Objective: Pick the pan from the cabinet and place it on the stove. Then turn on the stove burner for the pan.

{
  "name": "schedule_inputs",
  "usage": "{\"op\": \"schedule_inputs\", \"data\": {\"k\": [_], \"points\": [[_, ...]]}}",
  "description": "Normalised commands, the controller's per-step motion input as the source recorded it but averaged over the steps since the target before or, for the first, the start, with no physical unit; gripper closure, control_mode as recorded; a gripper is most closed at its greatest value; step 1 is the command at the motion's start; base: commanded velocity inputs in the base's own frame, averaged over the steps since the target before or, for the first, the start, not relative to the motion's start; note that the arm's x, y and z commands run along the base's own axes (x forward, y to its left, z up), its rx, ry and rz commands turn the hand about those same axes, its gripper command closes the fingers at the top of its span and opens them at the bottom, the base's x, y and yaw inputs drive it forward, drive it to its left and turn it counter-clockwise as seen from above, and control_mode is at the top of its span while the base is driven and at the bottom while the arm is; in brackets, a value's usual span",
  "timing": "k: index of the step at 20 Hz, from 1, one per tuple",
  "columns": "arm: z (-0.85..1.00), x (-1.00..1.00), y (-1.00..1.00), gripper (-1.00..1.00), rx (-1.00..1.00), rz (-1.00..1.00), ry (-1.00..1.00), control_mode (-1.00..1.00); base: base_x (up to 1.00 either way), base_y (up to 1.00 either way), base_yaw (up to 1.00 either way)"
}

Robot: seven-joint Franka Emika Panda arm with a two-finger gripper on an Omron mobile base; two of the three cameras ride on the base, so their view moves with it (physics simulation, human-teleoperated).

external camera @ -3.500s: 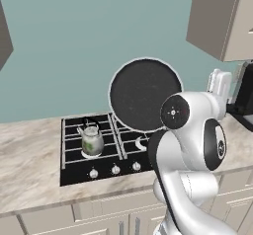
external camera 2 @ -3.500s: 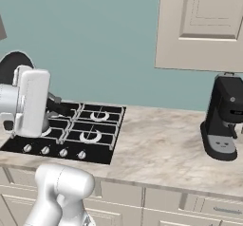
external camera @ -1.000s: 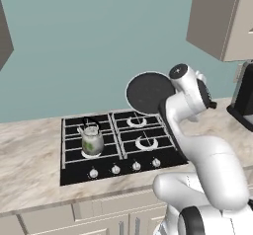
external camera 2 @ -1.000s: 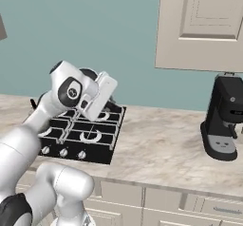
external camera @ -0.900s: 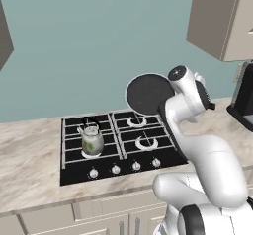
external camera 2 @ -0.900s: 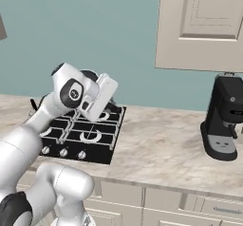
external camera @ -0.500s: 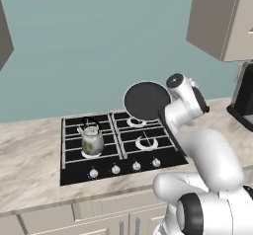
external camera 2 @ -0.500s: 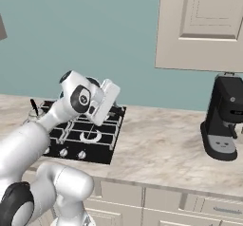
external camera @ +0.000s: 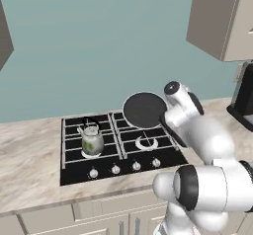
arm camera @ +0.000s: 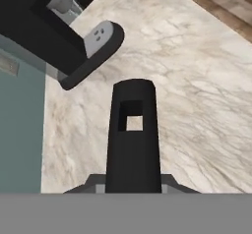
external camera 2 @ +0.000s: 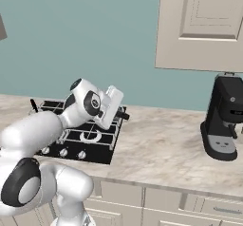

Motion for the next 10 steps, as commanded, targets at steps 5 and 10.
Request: {"op": "schedule_inputs", "data": {"k": [5,10], "points": [[-0.28,0.46,-0.06,1.0,0.0,0.0,0.15,-1.0,0.0,0.0,0.0],[-0.26,0.47,-0.04,1.0,0.0,0.0,0.14,-1.0,0.0,0.0,0.0]]}}
